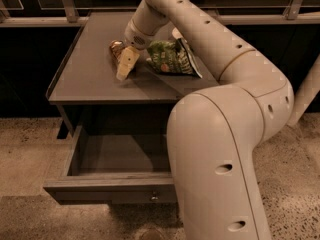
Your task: Place orange can into top drawer
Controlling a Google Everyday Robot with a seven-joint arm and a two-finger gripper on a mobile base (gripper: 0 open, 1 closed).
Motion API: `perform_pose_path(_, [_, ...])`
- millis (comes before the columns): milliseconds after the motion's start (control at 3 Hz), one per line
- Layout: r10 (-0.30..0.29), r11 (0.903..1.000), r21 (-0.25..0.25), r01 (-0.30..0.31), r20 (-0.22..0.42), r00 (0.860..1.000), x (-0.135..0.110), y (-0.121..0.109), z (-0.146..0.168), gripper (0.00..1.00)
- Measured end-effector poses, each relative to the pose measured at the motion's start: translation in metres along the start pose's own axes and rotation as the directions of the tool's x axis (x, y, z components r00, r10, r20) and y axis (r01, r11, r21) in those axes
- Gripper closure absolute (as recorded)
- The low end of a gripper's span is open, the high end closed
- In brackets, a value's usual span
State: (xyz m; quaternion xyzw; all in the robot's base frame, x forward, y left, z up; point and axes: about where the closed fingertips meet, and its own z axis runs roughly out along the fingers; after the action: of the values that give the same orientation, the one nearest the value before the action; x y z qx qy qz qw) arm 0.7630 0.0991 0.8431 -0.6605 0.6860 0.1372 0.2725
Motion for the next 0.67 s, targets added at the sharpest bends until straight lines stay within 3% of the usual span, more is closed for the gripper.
perform_pose_path(667, [0.0,1.0,0.0,0.0,0.0,1.0,0.0,0.0,0.0001,0.41])
